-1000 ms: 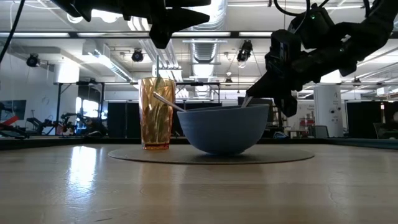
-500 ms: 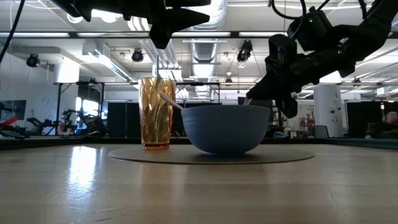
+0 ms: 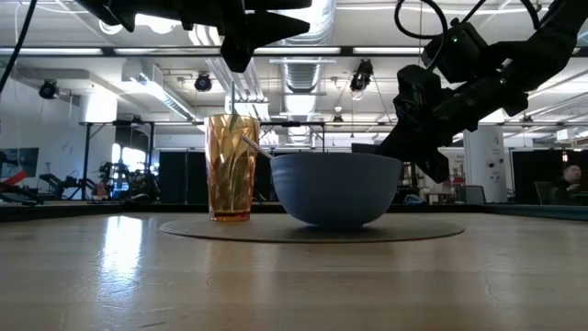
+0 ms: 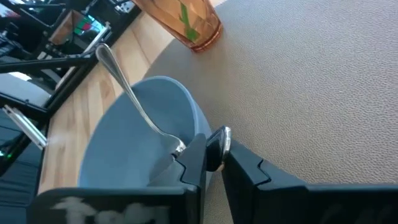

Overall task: Pick & Place Utensil
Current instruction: Put the spoon into the bowl

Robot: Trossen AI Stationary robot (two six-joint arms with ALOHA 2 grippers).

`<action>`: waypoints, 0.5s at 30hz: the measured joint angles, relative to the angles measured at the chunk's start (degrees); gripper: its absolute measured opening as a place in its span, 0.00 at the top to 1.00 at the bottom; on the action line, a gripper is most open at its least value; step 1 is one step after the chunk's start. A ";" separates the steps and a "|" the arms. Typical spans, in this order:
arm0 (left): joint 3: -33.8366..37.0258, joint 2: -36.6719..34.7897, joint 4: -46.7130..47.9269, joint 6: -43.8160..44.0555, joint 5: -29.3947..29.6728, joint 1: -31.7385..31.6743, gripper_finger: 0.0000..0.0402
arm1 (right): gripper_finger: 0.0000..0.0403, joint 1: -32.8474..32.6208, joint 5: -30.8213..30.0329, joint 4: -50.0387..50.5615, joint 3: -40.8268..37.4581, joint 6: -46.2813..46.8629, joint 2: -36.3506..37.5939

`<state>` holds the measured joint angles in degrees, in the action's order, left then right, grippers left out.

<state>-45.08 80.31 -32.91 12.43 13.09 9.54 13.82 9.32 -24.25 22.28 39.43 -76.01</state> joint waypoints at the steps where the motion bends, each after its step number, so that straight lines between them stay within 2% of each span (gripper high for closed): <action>1: 0.00 0.00 -0.01 0.00 -0.01 0.00 0.58 | 0.90 0.00 0.00 0.05 0.00 -0.04 0.00; 9: 0.00 0.00 0.00 -0.02 0.00 0.01 0.58 | 0.89 -0.04 0.15 0.16 -0.02 0.23 0.30; 15: 0.00 0.00 0.01 -0.02 0.00 0.02 0.58 | 0.81 -0.04 0.15 0.26 -0.07 0.25 1.72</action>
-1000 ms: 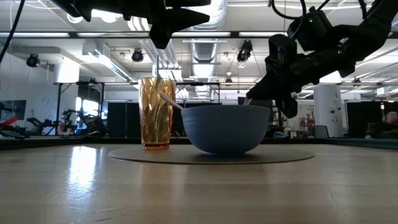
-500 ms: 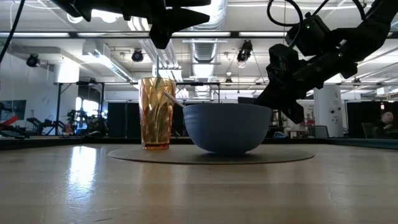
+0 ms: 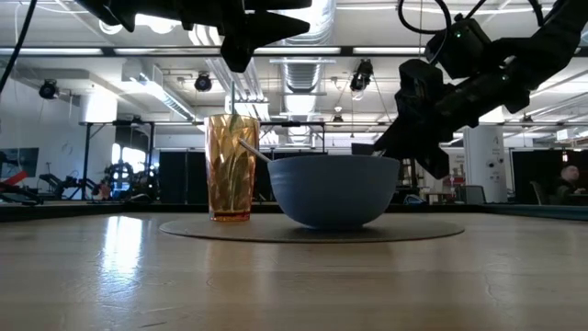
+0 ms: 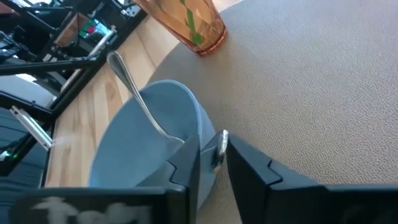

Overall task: Pick & Place Utensil
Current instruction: Put the spoon into the bowl

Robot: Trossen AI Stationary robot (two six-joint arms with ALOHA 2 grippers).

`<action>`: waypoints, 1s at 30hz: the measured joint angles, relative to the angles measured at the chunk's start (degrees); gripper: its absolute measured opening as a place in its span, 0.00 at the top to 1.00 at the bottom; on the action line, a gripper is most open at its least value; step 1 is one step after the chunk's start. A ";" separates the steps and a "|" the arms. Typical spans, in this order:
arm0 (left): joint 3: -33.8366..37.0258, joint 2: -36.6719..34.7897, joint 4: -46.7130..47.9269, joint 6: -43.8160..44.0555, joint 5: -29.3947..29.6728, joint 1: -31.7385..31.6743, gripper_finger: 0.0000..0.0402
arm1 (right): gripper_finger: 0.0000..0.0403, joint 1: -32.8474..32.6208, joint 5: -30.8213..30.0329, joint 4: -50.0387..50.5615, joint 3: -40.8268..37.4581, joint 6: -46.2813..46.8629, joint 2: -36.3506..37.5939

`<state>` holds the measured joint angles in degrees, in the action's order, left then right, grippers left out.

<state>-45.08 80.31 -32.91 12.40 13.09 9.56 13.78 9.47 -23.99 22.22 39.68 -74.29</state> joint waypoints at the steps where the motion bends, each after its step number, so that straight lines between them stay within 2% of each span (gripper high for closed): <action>1: 0.00 0.00 -0.02 0.00 0.00 -0.01 0.58 | 0.80 0.00 -0.02 -0.04 0.00 0.00 0.16; 9: 0.00 0.00 0.00 0.00 -0.01 -0.01 0.58 | 0.68 0.00 0.06 -0.15 0.00 0.08 0.33; 14: 0.00 0.00 0.00 -0.02 -0.01 0.00 0.58 | 0.63 0.18 2.79 -0.17 0.00 0.22 1.04; 30: 0.02 -0.07 0.00 -0.02 -0.01 -0.02 0.58 | 0.57 0.55 3.02 3.17 0.02 -0.71 6.91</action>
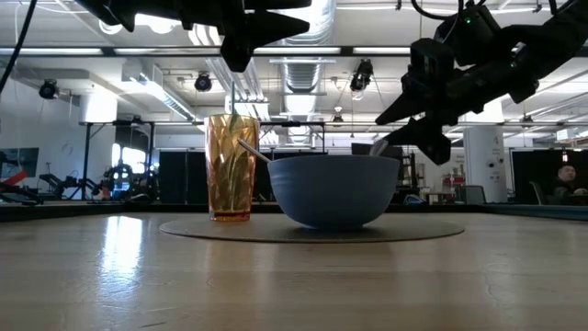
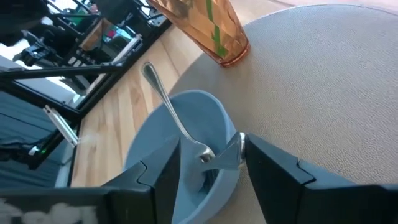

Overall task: Pick & Place Utensil
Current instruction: Put the spoon into the bowl, then return to Home Position

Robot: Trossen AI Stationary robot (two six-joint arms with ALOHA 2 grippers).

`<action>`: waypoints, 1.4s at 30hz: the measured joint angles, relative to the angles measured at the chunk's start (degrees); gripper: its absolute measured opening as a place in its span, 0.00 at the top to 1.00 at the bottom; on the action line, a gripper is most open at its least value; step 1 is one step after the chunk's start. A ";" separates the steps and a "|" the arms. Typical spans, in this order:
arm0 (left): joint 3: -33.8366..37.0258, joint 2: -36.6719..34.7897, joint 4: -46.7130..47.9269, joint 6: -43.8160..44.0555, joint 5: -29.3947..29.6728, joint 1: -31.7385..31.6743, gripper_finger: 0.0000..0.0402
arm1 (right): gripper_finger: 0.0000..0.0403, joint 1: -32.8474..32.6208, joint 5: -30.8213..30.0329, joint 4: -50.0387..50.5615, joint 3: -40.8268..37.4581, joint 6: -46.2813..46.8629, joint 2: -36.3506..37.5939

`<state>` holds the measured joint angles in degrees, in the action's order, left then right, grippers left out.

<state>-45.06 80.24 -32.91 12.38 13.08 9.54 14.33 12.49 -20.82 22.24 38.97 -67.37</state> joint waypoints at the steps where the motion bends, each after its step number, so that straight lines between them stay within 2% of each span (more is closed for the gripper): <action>1: -0.02 -0.02 0.00 0.00 0.00 0.00 0.58 | 0.57 0.00 -0.02 0.39 0.00 -0.20 0.00; 24: -0.15 -1.39 0.56 -0.24 -0.17 -0.04 0.58 | 0.59 -0.02 -0.46 2.73 0.00 -0.18 -0.96; 30: -0.15 -1.52 1.25 -0.15 -2.73 -0.04 0.58 | 0.59 -0.02 -0.44 3.13 -0.02 -0.17 -0.91; 36: -0.15 -4.00 5.93 -0.15 -3.54 -0.07 0.58 | 0.59 0.01 -0.26 3.13 -0.02 -0.33 -0.03; 42: -0.15 -9.41 13.87 -0.45 -3.54 -0.13 0.58 | 0.59 0.39 0.00 4.23 -0.02 -0.56 3.61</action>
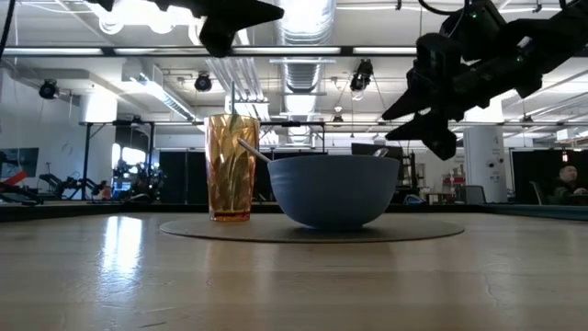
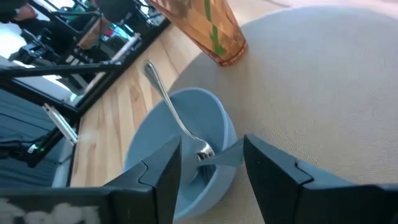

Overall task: Pick & Place Utensil
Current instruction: Return to Home Position

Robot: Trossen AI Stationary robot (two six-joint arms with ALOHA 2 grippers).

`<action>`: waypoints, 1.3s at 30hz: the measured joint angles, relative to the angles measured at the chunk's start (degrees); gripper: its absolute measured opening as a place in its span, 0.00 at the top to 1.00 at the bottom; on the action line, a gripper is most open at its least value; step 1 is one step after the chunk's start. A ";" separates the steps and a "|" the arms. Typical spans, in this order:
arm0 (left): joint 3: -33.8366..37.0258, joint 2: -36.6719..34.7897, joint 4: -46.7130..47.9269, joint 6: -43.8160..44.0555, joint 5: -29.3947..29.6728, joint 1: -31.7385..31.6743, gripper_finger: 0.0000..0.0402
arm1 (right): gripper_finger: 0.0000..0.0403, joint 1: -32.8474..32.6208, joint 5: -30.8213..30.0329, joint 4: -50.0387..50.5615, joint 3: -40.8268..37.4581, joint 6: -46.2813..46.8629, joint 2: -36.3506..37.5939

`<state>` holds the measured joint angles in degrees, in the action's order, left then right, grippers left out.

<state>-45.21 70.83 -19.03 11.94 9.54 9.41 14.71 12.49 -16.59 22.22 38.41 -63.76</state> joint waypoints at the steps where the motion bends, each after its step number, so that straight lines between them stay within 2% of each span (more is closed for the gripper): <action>1: 0.00 -1.00 1.40 -0.26 0.02 0.00 0.58 | 0.59 0.19 0.01 0.53 0.00 -0.10 0.89; 13: 0.65 -12.07 16.64 -1.67 -1.21 -0.03 0.59 | 0.59 0.71 0.06 4.69 -0.04 -4.90 14.42; 19: 5.53 -16.32 16.76 -3.34 -7.51 -0.02 0.69 | 0.59 0.66 5.27 4.74 -0.04 -10.31 21.11; 23: 10.70 -19.05 14.62 -3.07 -9.09 0.02 0.81 | 0.59 0.67 8.71 4.76 -0.04 -11.78 24.93; 28: 18.78 -23.30 7.86 -2.99 -9.09 0.02 0.97 | 0.59 0.66 9.81 4.84 -0.04 -12.58 28.85; 34: 30.41 -29.77 -3.99 -3.36 -9.13 0.00 0.99 | 0.60 0.53 12.09 4.84 -0.04 -13.09 32.50; 39: 38.65 -35.42 -11.54 -3.49 -9.75 -0.02 1.00 | 0.65 0.53 12.24 4.84 -0.02 -13.77 34.68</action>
<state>-6.56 35.42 -30.57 8.45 -0.21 9.39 15.25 24.73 -11.75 22.20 24.64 -29.08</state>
